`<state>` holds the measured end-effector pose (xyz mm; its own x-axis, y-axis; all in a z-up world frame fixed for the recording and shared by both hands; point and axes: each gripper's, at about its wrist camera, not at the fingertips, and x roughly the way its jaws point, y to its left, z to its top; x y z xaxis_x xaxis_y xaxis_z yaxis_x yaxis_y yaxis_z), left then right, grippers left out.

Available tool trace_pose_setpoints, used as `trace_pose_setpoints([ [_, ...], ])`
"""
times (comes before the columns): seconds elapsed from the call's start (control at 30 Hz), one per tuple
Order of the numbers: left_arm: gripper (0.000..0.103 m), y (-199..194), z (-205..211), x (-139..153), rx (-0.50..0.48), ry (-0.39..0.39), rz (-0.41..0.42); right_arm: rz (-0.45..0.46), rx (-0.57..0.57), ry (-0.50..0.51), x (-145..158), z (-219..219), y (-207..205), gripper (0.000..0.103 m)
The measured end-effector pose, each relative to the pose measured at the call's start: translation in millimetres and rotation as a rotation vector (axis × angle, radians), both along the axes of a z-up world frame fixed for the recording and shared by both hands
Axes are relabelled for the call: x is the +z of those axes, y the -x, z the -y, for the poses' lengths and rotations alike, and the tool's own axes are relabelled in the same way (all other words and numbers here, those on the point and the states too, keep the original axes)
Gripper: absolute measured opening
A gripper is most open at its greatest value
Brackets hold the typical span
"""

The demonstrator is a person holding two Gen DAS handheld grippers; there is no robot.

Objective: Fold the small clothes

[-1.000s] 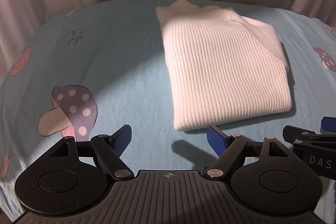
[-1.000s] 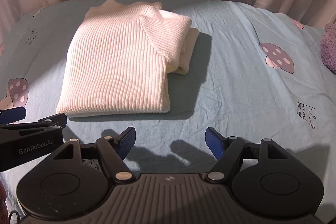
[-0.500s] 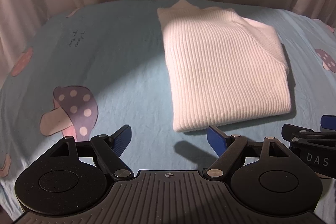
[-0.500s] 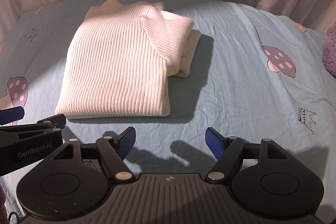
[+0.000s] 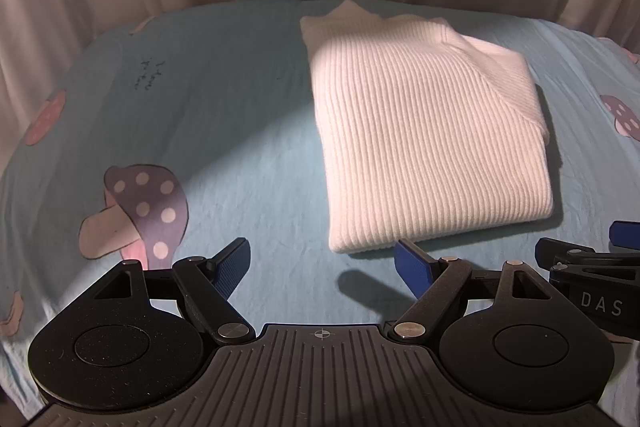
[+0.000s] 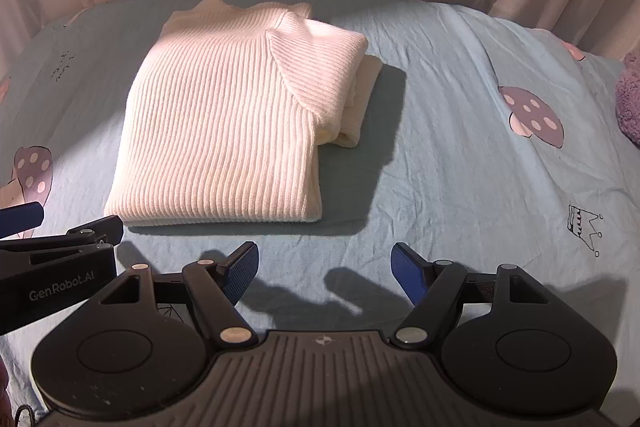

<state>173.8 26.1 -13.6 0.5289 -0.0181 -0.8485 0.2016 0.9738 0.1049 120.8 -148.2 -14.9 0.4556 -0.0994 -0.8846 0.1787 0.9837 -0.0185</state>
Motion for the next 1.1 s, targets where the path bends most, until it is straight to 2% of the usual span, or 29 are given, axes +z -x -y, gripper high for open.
trace_pose_setpoints([
  [1.1, 0.084, 2.6, 0.2, 2.8, 0.006, 0.029, 0.002, 0.006, -0.006, 0.008, 0.1, -2.5, 2.2, 0.074],
])
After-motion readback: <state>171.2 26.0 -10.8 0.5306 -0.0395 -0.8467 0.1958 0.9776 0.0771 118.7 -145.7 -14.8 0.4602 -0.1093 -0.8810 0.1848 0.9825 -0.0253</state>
